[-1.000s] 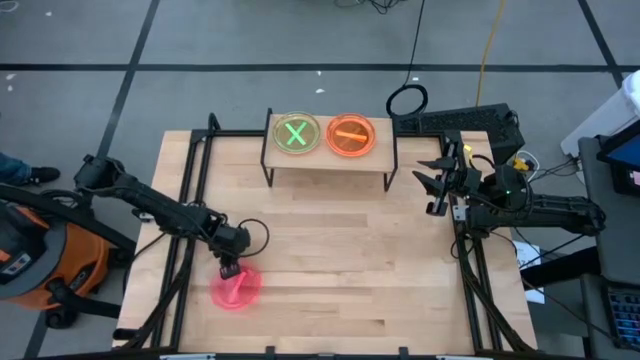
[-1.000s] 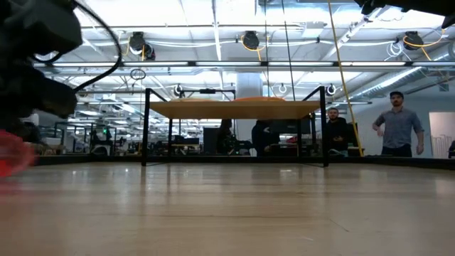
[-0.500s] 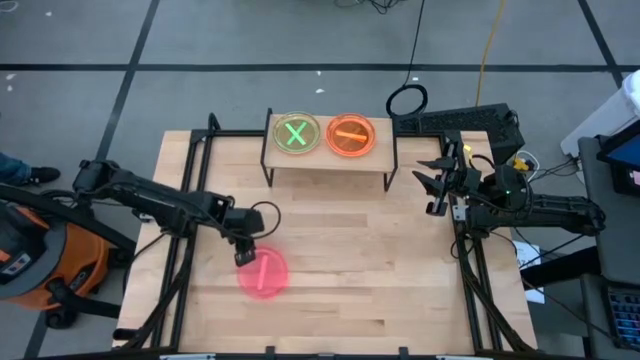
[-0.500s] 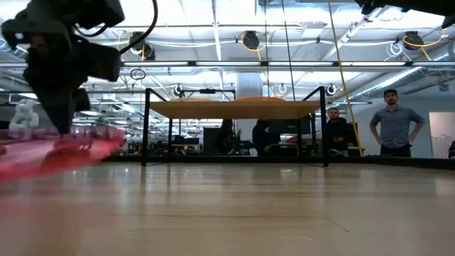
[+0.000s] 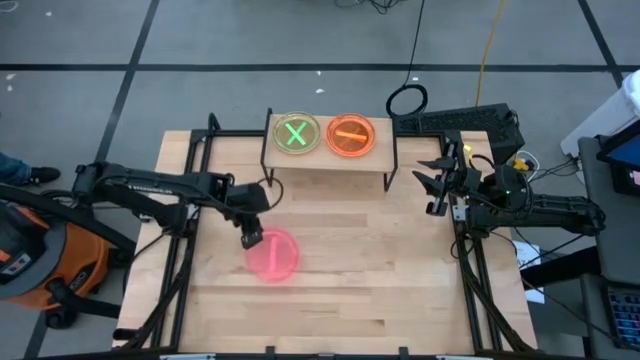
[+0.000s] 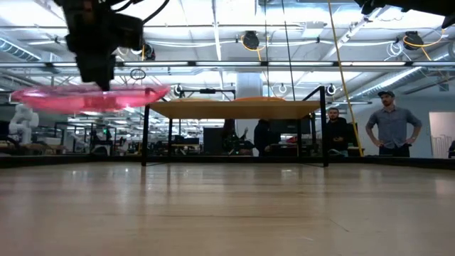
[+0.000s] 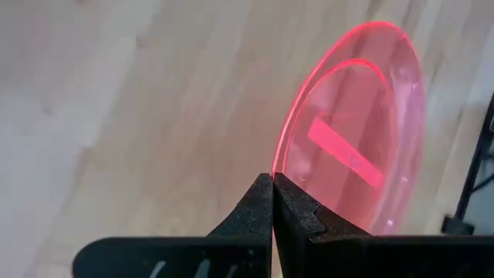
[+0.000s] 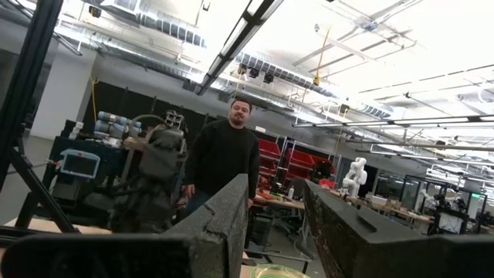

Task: Place and stack plates onto a shelf
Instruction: Stack the pink plate on the green plate on the shelf

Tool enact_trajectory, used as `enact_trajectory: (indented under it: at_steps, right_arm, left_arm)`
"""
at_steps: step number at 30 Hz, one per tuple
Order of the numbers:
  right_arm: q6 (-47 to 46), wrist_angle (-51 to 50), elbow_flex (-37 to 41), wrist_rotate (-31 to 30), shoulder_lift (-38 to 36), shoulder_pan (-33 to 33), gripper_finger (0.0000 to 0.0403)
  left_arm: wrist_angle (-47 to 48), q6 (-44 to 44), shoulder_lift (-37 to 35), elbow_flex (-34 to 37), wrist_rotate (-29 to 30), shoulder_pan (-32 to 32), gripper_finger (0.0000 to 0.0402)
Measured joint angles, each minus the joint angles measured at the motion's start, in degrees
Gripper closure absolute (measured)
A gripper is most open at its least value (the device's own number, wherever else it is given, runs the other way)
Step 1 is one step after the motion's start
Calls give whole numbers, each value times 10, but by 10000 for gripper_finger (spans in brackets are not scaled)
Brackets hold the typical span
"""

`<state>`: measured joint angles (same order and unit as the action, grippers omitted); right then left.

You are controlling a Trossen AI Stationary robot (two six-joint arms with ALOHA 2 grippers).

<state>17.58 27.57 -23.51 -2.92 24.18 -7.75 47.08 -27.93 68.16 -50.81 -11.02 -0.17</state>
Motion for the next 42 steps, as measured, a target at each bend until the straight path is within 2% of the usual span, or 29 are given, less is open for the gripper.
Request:
enact_trajectory:
  at_steps: [6,14,21,26,34,42]
  right_arm:
    - [0,0,0,0,0,0,291]
    - [0,0,0,0,0,0,291]
    - [0,0,0,0,0,0,291]
    - [0,0,0,0,0,0,291]
    - [0,0,0,0,0,0,291]
    - [0,0,0,0,0,0,291]
  left_arm:
    - [34,49,0,-78,20,62,401]
    - [33,123,0,-200,48,163,401]
    - [-8,162,19,-261,50,280,401]
    - [-30,180,79,-293,-4,357,401]
    - [-49,199,167,-348,-77,430,401]
    - [-45,206,199,-353,-85,492,401]
